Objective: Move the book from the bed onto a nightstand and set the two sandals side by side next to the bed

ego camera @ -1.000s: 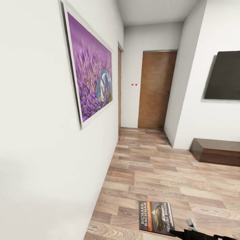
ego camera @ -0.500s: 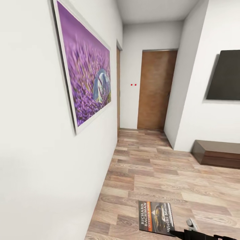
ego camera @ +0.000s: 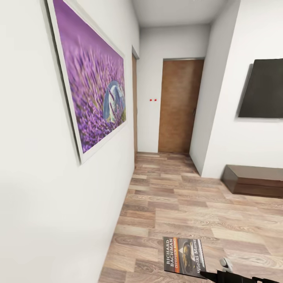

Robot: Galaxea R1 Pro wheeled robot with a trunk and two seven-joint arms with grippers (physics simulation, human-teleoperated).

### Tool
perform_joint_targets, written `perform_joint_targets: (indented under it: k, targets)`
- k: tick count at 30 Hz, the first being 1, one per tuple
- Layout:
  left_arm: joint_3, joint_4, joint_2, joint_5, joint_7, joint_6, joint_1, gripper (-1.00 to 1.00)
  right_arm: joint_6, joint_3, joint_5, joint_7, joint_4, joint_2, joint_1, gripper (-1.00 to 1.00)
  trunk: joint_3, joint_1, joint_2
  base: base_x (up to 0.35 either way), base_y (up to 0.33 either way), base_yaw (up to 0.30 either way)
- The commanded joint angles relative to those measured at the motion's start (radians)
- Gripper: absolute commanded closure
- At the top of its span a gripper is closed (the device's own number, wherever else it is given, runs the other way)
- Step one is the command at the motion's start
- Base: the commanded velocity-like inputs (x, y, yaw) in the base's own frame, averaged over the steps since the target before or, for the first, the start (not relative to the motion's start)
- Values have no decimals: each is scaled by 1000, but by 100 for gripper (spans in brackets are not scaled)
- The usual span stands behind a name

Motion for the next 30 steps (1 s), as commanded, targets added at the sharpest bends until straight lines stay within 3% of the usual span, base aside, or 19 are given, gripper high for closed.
perform_joint_targets:
  k: [1,13,30]
  targets:
    - [8,0,0,-10,-2,-3,0,-100,10,7,-11,2,0,0,0,100,0,0,-1,3,0,-266]
    - [8,0,0,-10,-1,-3,0,-100,10,7,-11,2,0,1,0,100,0,0,-1,25,3,-243]
    - [8,0,0,-10,-2,-3,0,-100,10,7,-11,2,0,0,0,100,0,0,-1,307,19,-9]
